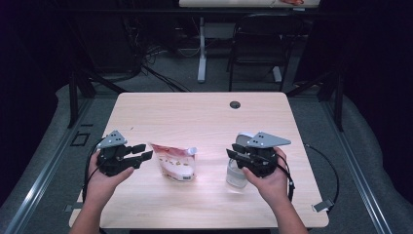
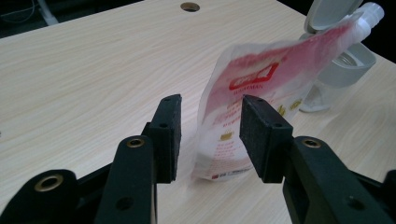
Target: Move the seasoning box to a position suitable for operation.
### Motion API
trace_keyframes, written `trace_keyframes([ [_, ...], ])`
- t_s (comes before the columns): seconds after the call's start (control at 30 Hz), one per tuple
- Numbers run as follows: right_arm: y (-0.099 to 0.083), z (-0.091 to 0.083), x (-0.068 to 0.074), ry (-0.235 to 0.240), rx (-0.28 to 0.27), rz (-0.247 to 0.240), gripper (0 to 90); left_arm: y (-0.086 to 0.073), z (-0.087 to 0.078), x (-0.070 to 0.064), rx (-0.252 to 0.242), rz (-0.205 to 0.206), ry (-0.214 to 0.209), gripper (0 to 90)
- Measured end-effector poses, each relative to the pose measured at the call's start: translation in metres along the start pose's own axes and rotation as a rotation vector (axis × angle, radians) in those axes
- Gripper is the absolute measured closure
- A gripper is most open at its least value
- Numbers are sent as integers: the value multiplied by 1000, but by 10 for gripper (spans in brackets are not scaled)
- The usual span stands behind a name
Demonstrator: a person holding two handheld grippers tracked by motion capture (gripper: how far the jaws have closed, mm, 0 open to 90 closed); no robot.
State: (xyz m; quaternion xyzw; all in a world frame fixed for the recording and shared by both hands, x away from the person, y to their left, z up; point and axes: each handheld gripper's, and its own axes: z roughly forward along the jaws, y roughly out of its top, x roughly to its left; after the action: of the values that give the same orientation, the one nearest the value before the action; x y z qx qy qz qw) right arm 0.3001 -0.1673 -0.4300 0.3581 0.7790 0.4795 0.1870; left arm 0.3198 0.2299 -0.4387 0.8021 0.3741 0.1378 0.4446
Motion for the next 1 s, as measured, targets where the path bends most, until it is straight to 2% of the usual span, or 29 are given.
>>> trace_keyframes([
  [0.17,6,11,8,32,14,-22,685,6,7,1,1,3,-16,619],
  [0.3,6,21,15,68,28,-32,673,4,10,1,-11,13,-36,672],
  [0.43,5,32,22,90,57,-50,662,2,9,1,-15,27,-32,706],
  [0.7,8,49,35,154,63,-58,649,0,6,0,-21,39,-27,746],
  [0.87,9,59,42,171,73,-72,636,-1,5,-1,-20,45,-23,752],
  [1.0,10,67,44,186,71,-57,625,-1,5,-1,-23,47,-24,766],
])
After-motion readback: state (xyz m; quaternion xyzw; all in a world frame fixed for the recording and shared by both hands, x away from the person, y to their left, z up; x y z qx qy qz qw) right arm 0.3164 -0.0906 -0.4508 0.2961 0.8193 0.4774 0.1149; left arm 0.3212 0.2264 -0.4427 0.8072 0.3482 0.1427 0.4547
